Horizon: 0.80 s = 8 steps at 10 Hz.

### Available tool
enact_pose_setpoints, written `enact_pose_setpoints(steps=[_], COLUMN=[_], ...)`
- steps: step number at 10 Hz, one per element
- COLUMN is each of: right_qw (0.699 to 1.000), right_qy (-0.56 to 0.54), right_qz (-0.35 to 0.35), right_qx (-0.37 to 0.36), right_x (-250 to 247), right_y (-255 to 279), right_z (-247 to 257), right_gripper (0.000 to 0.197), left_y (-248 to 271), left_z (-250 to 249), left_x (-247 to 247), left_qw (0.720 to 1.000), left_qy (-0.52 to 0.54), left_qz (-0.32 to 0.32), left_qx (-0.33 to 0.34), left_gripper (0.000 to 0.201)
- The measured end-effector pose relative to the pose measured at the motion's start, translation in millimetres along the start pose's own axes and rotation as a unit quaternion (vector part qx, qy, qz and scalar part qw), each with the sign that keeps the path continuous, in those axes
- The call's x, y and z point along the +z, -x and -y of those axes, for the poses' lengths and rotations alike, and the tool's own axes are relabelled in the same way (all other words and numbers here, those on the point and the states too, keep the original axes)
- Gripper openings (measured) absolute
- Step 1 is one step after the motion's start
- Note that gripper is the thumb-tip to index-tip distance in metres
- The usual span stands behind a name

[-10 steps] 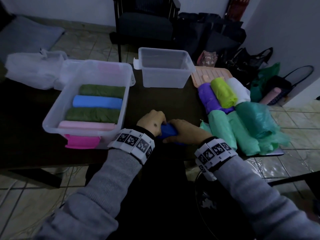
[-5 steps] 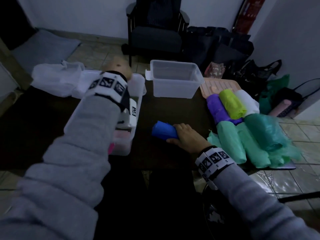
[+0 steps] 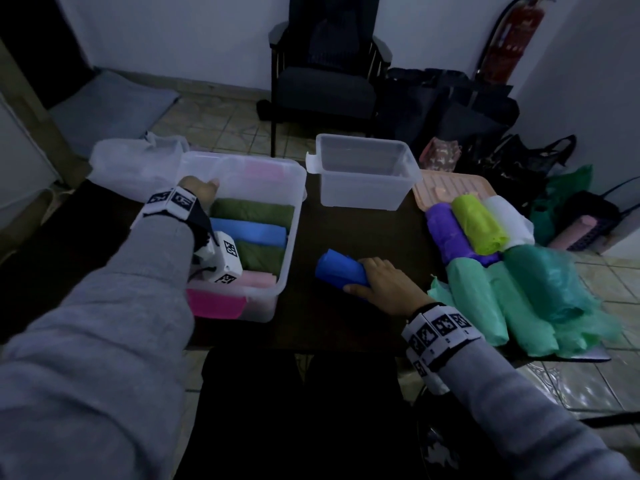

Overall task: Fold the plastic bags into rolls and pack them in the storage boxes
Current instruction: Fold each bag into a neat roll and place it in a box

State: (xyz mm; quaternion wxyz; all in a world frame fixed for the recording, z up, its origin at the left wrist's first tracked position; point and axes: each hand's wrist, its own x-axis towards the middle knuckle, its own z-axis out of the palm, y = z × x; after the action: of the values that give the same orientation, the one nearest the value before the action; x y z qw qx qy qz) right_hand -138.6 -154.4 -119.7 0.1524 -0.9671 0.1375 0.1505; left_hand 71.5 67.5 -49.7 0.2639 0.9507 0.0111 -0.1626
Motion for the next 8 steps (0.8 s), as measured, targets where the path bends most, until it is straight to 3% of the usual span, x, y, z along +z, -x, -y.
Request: enact_pose_setpoints(steps=[1,3,4,5,6,8], right_qw=[0.999,0.978,0.941,0.89,0.87,0.904], right_qy=[-0.026,-0.072,-0.083,-0.079,-0.041,0.131], right_qz=[-0.03,-0.196,-0.324,-0.429,-0.457,-0.362], right_qx=[0.007,0.009,-0.052,-0.128,-0.182,-0.184], right_x=[-5,-40,-56,-71,-83,-86], right_y=[0,-4,-9,-17,-26,-43], right_z=[3,24,45,78,119,164], right_gripper=[0.061,0.051,0.049,0.06,0.059,0.062], left_y=[-11,0,5,15,23,32], left_z=[8,10,15,21,26,36], left_x=[5,-2,-5,-6,-7,-9], left_qw=[0.998,0.997,0.994,0.989,0.978,0.96], left_qy=[0.049,0.033,0.053,0.086,0.157,0.235], left_qz=[-0.017,-0.043,-0.068,-0.078,-0.082,-0.098], left_qx=[0.018,0.059,0.073,0.09,0.111,0.119], left_gripper=[0.051,0.049,0.05,0.05,0.048,0.039])
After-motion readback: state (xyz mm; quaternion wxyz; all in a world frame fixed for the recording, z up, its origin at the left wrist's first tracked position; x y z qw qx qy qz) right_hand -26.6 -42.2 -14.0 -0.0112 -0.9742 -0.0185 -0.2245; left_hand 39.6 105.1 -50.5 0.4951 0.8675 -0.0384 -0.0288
